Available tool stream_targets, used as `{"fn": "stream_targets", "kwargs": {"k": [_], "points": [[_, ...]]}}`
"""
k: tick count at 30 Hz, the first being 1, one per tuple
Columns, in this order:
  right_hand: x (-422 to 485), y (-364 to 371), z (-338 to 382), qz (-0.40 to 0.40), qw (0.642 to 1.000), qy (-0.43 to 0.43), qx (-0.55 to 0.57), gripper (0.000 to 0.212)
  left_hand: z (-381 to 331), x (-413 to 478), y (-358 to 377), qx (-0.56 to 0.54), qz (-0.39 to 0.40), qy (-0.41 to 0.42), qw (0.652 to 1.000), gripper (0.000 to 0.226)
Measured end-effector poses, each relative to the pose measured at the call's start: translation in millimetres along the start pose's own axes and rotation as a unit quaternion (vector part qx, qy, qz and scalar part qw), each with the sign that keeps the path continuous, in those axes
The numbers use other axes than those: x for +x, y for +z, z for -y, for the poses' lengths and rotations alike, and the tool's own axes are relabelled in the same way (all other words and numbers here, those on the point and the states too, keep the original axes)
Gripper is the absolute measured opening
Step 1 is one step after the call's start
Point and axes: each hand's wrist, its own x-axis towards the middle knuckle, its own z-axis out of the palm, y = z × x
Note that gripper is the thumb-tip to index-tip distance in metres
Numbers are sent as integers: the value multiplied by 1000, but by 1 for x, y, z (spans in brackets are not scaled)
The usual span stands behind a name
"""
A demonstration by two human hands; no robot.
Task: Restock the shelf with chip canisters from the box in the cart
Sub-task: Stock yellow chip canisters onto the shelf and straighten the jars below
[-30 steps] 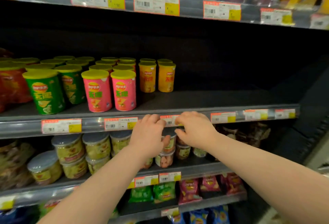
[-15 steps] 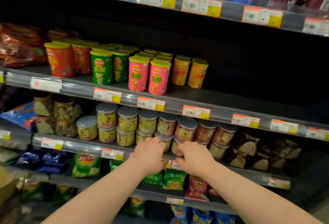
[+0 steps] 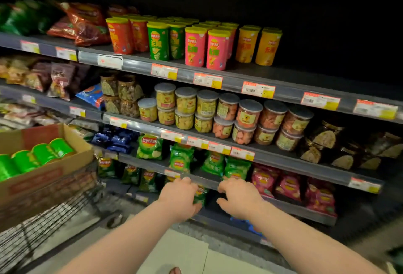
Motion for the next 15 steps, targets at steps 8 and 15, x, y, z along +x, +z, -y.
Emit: {"fn": "stream_targets", "kwargs": {"k": [8,15], "points": [[-10,27,58,39,996,-83,-17,38,44,-64,44,-27,33,-94,995,48],[14,38,118,48,990,-131,-34,36,98,-102,61,-45,44,-141,988,52]]}}
